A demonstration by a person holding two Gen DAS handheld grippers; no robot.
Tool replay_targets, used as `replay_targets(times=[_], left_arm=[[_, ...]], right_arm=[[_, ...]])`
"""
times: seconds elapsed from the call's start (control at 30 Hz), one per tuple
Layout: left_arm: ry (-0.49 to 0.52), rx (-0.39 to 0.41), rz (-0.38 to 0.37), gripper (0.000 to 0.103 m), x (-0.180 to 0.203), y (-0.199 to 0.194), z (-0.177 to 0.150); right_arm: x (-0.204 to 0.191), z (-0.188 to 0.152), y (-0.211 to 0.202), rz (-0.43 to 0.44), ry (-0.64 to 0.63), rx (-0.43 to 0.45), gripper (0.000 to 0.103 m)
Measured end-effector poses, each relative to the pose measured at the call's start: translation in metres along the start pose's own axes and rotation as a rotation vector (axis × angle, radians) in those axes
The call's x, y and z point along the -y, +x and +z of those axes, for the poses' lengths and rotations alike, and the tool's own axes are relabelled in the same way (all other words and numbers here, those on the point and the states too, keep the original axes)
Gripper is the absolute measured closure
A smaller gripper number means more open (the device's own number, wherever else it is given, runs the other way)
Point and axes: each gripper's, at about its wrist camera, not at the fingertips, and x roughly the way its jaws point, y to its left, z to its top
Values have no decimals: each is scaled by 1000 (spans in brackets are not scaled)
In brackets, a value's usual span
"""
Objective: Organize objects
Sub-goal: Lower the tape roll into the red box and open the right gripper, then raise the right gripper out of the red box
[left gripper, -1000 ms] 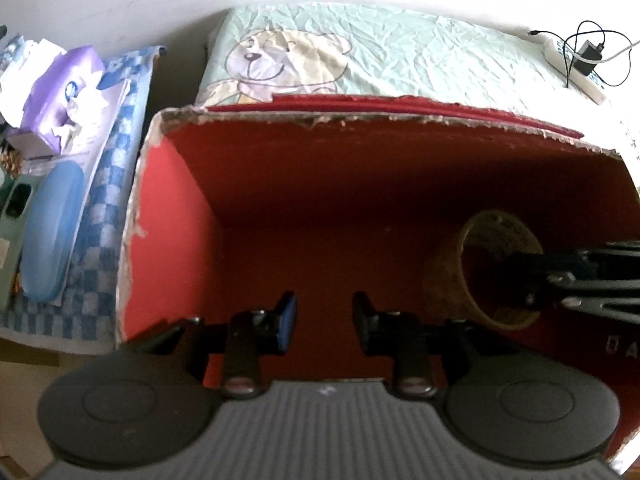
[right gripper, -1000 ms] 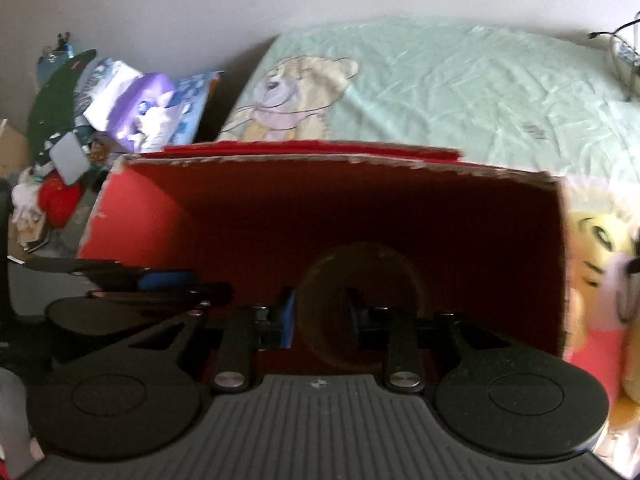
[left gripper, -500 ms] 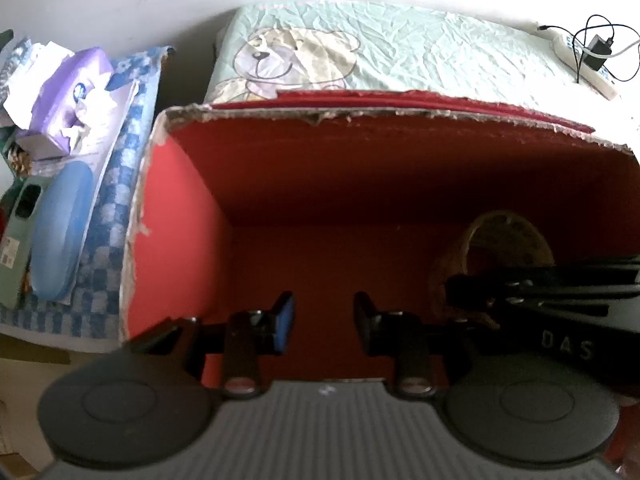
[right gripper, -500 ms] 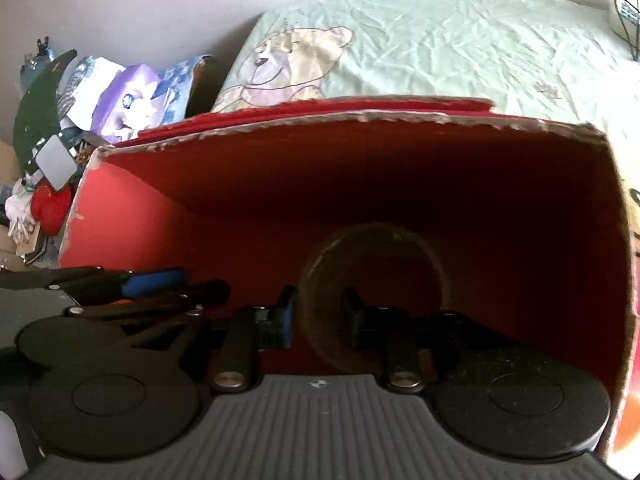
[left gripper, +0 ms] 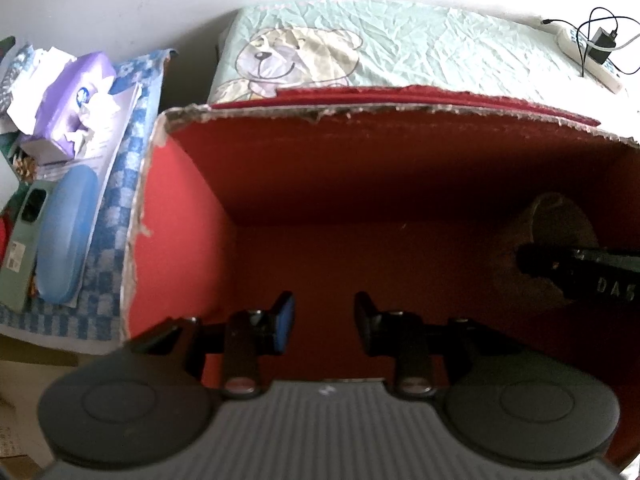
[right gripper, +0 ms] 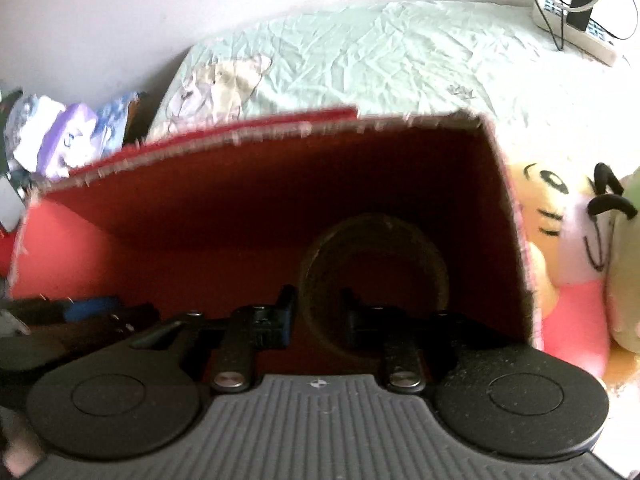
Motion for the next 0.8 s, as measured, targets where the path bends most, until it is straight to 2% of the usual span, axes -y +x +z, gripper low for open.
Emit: replay_targets(times=[0.07,0.47,0.63,0.8], left_arm=[[8,-1,4,70,1,0,0],[59,-21,36,70,11,3,-2],[88,-24,68,64,16,4,-3],[94,-23,80,64,18,4,-4]], right_arm=[[-2,0,1,-11,-5,4,77],[0,-6,0,65,6,-22,76],[0,-8,-3,77,-3,-17,76],[-1,-8,-3,80,-14,-7,76]])
